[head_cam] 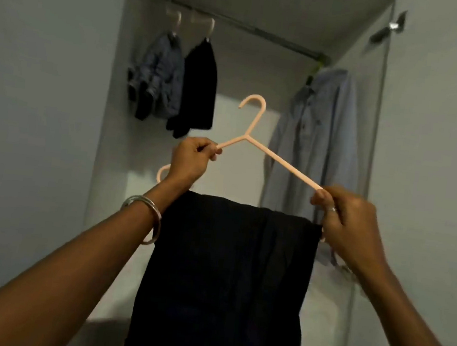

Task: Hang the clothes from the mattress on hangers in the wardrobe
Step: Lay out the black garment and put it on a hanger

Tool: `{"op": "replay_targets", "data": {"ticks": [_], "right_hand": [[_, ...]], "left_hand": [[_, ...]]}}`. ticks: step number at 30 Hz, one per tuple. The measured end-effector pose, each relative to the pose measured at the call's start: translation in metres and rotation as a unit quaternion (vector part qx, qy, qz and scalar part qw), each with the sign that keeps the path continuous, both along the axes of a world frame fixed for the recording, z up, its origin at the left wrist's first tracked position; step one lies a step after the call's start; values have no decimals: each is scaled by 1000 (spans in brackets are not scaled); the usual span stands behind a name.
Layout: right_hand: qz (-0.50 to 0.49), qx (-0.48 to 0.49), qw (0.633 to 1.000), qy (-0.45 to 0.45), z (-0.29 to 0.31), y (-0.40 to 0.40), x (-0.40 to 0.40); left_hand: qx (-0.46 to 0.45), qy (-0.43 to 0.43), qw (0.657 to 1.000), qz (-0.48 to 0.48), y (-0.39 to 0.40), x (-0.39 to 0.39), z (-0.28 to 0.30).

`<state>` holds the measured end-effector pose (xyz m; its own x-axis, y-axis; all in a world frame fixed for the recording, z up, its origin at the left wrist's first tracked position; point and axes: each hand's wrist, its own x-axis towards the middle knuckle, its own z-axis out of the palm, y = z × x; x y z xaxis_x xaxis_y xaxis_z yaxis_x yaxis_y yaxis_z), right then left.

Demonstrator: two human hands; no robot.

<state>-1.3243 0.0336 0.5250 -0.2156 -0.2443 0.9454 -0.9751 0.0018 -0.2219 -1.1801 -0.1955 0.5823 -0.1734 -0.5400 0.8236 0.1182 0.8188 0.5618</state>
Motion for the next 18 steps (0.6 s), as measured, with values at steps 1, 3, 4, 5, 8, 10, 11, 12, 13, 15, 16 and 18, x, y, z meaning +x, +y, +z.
{"op": "replay_targets", "data": {"ticks": [1, 3, 4, 5, 8, 10, 11, 12, 13, 15, 16, 18], "right_hand": [[-10, -36, 999, 16, 7, -16, -6], [-36, -84, 995, 40, 35, -51, -20], [-48, -95, 993, 51, 54, -68, -26], [-57, -101, 992, 57, 63, -78, -32], [-88, -112, 987, 79, 122, -106, -50], [-126, -101, 985, 59, 162, -119, -58], [-136, -105, 984, 44, 183, -127, -60], [-139, -106, 984, 40, 203, -138, -60], [-147, -102, 983, 34, 220, -148, -60], [-158, -104, 981, 41, 250, -177, -59], [-165, -108, 979, 46, 263, -192, -59], [-176, -111, 977, 49, 286, -219, -57]], "left_hand": [[-18, -17, 1000, 14, -11, -2, 7], [-65, -53, 993, 78, -33, -2, 34], [-91, -73, 986, 122, -42, 1, 51], [-113, -100, 977, 151, -50, 2, 55], [-157, -139, 953, 218, -69, 9, 90], [-181, -149, 937, 260, -84, 13, 104], [-194, -143, 932, 273, -93, 13, 110], [-202, -138, 927, 283, -103, 12, 118], [-210, -133, 925, 287, -112, 11, 125], [-232, -120, 920, 292, -130, 6, 135], [-248, -107, 918, 291, -140, 3, 141], [-284, -78, 913, 284, -153, -2, 157]]}}
